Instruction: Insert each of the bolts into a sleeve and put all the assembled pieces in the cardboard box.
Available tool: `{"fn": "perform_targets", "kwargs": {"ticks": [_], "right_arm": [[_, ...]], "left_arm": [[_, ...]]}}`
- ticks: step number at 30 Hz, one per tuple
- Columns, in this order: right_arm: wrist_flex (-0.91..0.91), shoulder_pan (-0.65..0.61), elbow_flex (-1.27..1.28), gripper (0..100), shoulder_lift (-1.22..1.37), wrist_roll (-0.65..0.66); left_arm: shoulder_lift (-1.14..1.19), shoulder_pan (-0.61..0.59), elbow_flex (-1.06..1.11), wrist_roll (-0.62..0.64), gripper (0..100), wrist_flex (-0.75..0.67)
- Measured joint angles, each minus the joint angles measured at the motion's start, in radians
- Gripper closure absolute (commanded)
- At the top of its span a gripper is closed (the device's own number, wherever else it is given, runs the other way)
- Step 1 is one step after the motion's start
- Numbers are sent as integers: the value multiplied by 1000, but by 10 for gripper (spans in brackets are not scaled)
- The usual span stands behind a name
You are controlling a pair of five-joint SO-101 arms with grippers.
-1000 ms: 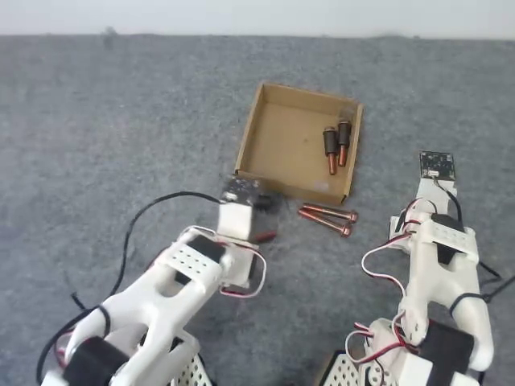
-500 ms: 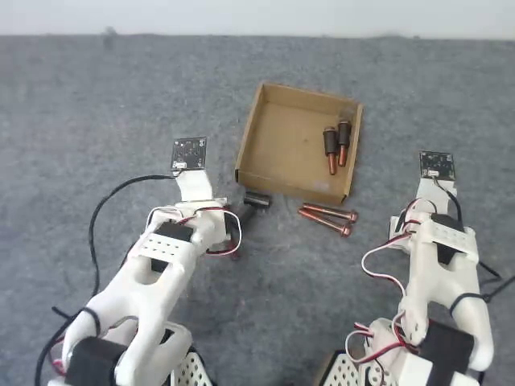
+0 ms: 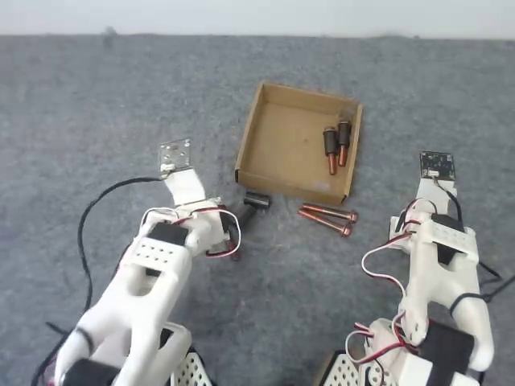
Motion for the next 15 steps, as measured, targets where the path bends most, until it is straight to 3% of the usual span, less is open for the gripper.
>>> {"fn": "perform_targets", "kwargs": {"ticks": [5,15], "right_arm": [[0,0,0,991,0,0],[0,0,0,991,0,0]], "left_arm": [[-135,44,5,32,870,109],[-2,66,-3,38,930,114]]}}
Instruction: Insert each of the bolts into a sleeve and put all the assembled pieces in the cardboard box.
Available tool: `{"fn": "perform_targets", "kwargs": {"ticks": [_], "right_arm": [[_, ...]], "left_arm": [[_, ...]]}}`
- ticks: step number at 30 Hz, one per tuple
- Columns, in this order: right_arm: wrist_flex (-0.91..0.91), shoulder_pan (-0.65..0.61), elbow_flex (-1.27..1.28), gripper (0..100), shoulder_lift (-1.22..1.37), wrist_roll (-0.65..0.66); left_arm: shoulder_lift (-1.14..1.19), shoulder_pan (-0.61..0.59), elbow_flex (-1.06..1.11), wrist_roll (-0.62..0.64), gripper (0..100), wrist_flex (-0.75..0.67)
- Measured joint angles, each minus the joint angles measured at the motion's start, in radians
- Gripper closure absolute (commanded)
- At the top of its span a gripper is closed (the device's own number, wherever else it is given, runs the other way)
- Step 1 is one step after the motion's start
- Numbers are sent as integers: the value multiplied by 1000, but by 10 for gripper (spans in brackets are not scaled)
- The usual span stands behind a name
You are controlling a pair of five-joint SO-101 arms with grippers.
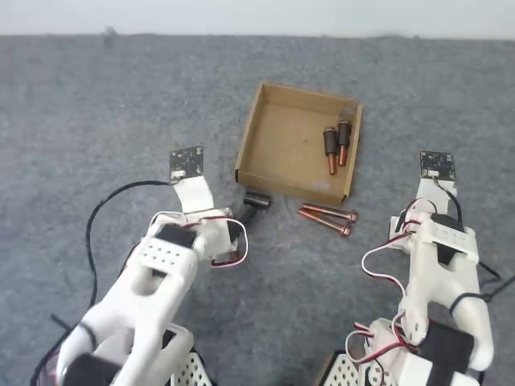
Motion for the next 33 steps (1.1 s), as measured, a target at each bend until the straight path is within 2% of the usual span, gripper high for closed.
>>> {"fn": "perform_targets", "kwargs": {"ticks": [10,15,20,33], "right_arm": [[0,0,0,991,0,0],[0,0,0,991,0,0],[0,0,0,991,0,0],[0,0,0,991,0,0]], "left_arm": [[259,-3,-127,0,930,0],[319,-8,-176,2,930,0],[385,-35,-224,63,930,5],[437,-38,-272,72,931,21]]}}
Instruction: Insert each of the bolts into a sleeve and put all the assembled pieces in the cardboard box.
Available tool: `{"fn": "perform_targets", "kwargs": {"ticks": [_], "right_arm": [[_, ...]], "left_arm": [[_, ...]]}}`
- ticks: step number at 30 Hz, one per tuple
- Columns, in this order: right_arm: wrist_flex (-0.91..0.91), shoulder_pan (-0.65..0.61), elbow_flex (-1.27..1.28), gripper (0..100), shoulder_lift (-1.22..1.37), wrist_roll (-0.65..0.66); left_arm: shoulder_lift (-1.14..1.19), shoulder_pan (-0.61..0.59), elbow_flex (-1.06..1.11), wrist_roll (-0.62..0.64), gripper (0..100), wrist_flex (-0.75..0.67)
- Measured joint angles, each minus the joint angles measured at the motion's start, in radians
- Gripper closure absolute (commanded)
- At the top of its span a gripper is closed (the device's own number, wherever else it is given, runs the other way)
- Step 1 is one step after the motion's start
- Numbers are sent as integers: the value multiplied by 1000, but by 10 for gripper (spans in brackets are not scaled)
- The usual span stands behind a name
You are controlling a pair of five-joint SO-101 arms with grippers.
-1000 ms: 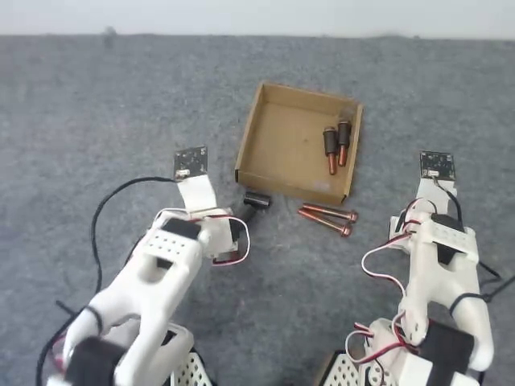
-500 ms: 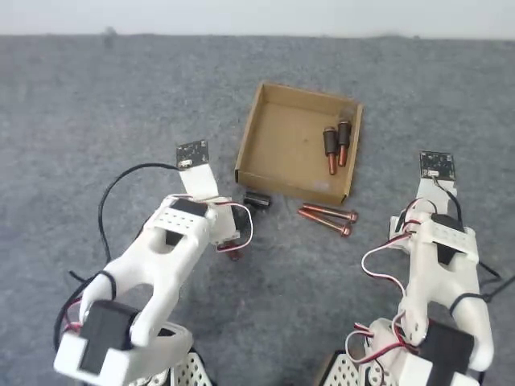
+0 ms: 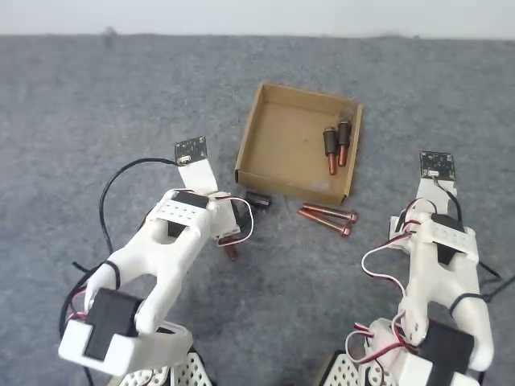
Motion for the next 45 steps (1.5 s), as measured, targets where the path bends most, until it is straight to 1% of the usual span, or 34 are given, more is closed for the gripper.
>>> {"fn": "perform_targets", "kwargs": {"ticks": [16,19,22,25,32,35,40,42,45], "right_arm": [[0,0,0,991,0,0],[0,0,0,991,0,0],[0,0,0,991,0,0],[0,0,0,991,0,0],[0,0,0,991,0,9],[0,0,0,991,0,40],[0,0,0,991,0,52],[0,0,0,991,0,52],[0,0,0,990,0,52]], "left_arm": [[0,0,-6,0,929,3],[0,0,-6,2,885,3],[0,-12,-6,32,844,11],[0,-41,-6,46,873,15],[0,-44,-6,49,991,15],[0,-44,-12,52,990,15],[2,-46,-17,51,990,15],[2,-46,-17,9,990,15],[2,-69,-21,-120,990,15]]}}
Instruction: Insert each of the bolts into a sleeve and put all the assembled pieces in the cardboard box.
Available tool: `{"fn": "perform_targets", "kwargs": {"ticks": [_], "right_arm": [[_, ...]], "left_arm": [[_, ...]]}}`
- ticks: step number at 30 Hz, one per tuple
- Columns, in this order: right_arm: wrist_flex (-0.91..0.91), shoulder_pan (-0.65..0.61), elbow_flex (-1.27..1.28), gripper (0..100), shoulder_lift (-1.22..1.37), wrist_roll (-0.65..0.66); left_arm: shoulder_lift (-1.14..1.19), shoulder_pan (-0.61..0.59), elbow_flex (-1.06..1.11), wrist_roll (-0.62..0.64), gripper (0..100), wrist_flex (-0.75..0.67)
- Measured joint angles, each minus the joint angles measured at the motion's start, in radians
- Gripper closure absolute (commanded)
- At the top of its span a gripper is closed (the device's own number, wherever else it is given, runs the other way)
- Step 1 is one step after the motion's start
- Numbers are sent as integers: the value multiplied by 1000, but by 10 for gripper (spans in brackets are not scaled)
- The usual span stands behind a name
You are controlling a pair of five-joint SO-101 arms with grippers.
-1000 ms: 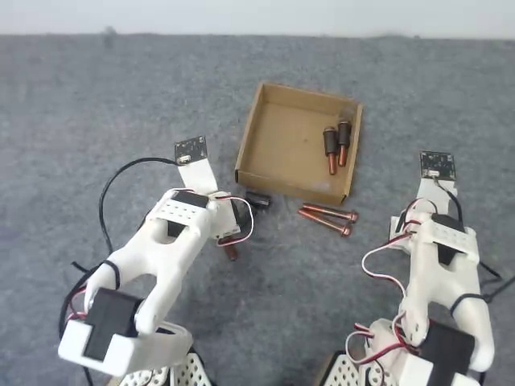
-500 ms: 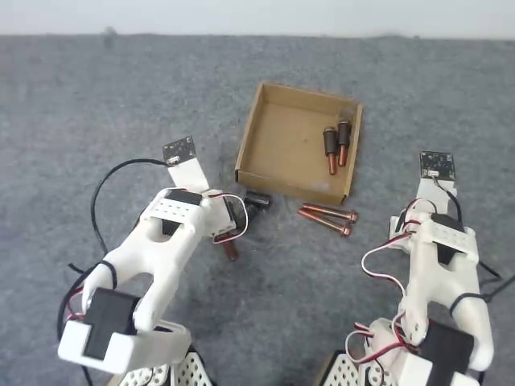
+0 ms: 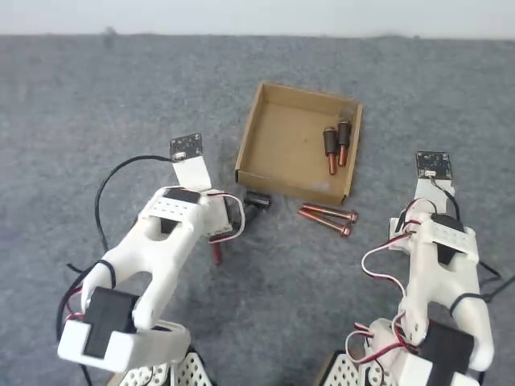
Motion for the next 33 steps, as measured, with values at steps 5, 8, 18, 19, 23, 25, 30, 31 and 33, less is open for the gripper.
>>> {"fn": "perform_targets", "kwargs": {"ticks": [5,8,18,19,23,25,30,31,33], "right_arm": [[-18,-28,0,990,0,0],[-89,-63,0,989,-3,3],[-624,-176,55,989,-5,3],[-681,-190,66,989,-5,3],[-861,-238,103,989,-5,3],[-928,-261,106,989,6,3],[-1145,-290,91,989,157,3],[-1192,-293,72,989,206,3],[-1298,-295,32,989,298,3]], "left_arm": [[0,-133,-41,-187,990,0],[0,-199,-41,-206,990,-35],[0,-218,-41,-212,990,-54],[0,-216,-41,-212,990,-54],[0,-216,-41,-215,990,-54],[0,-216,-41,-215,990,-54],[0,-216,-41,-215,990,-54],[0,-216,-41,-215,990,-54],[0,-216,-41,-215,990,-54]]}}
